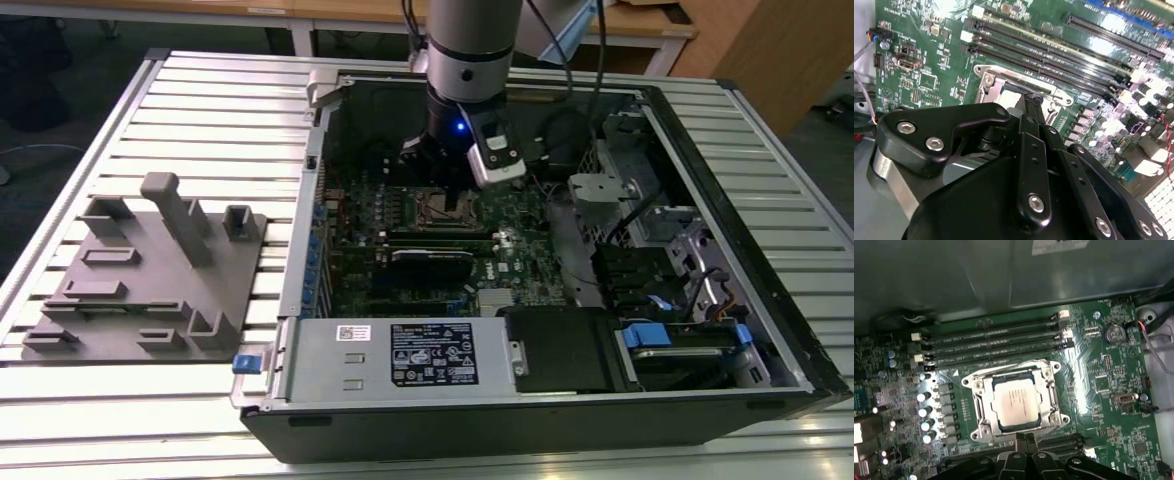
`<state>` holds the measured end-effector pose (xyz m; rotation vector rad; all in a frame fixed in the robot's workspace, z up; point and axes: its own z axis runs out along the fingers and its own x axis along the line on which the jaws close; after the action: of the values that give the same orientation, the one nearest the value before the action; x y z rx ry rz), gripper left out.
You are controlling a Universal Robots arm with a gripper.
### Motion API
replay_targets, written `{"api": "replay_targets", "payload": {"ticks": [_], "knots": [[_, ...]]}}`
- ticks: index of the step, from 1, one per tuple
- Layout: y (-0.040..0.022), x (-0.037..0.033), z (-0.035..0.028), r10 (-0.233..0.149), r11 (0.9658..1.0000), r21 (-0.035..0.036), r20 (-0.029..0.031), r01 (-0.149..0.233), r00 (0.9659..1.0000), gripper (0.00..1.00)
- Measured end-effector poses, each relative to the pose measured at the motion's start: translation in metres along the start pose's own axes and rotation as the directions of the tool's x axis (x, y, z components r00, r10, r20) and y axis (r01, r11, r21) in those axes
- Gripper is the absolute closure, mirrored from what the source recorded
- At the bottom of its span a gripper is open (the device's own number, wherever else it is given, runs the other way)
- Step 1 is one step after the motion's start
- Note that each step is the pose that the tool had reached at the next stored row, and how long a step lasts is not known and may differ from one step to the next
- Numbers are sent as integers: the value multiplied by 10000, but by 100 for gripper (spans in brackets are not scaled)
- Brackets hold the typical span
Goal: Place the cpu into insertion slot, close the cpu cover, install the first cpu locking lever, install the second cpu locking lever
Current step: 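Install the second cpu locking lever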
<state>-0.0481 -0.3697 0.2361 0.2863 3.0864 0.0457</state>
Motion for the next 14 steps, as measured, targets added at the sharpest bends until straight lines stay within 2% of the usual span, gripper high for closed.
{"api": "replay_targets", "payload": {"ticks": [5,9,14], "knots": [[-86,-17,-2,5,9999,-113,-20,-5,10000,90],[-112,-17,-2,7,9999,-137,-25,-7,10000,90],[-125,18,1,7,9999,-149,-26,-8,10000,90]]}}
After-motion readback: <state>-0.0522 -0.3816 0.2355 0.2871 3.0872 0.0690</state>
